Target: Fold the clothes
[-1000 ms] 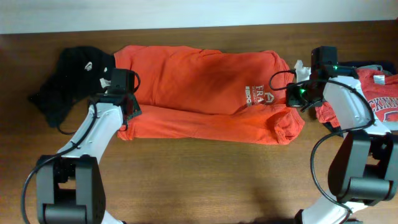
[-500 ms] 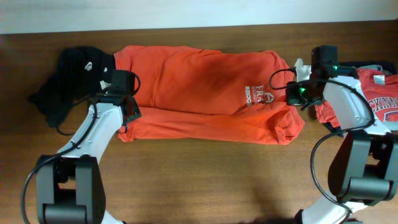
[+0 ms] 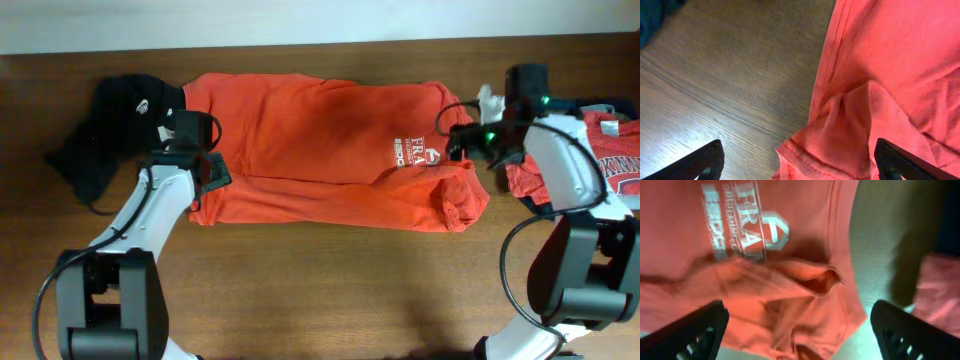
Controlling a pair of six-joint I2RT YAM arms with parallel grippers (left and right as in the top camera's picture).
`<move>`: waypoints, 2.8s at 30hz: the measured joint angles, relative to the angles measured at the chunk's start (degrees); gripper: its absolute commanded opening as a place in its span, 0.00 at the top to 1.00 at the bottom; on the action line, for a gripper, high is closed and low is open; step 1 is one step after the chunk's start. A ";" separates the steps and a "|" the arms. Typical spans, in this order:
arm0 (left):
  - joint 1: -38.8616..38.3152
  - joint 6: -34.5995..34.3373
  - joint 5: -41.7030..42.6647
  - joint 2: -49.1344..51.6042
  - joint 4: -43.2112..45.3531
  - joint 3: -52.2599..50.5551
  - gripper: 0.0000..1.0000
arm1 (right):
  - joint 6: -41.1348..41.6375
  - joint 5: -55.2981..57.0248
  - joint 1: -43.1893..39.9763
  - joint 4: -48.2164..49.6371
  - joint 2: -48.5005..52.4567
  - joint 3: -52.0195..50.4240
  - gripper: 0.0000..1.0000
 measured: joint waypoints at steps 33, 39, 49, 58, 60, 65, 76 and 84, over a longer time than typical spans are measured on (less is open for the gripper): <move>1.66 18.64 11.61 41.31 8.57 57.75 0.04 | -5.81 -3.67 2.16 9.14 7.58 17.51 0.06; 3.26 18.93 11.19 41.57 4.52 59.06 0.16 | -6.01 -3.87 2.56 9.22 7.58 17.51 0.06; 5.40 17.18 10.62 41.97 -4.68 59.17 0.37 | -6.05 -3.89 2.56 9.38 7.58 17.51 0.06; 4.72 16.52 10.78 43.19 -5.01 59.17 0.46 | -6.05 -3.89 2.56 9.33 7.58 17.51 0.06; 4.72 16.52 10.80 43.71 -5.05 59.17 0.46 | -6.03 -3.89 2.56 9.33 7.58 17.51 0.06; 4.72 16.52 10.78 45.44 -4.42 59.17 0.48 | -6.03 -3.89 2.56 9.29 7.58 17.51 0.06; 4.72 15.91 10.78 45.66 -0.85 59.17 0.68 | -6.01 -3.89 2.56 9.20 7.58 17.51 0.06; 4.72 15.91 10.80 45.66 -0.79 62.51 0.73 | -6.03 -3.89 2.56 9.20 7.58 17.51 0.06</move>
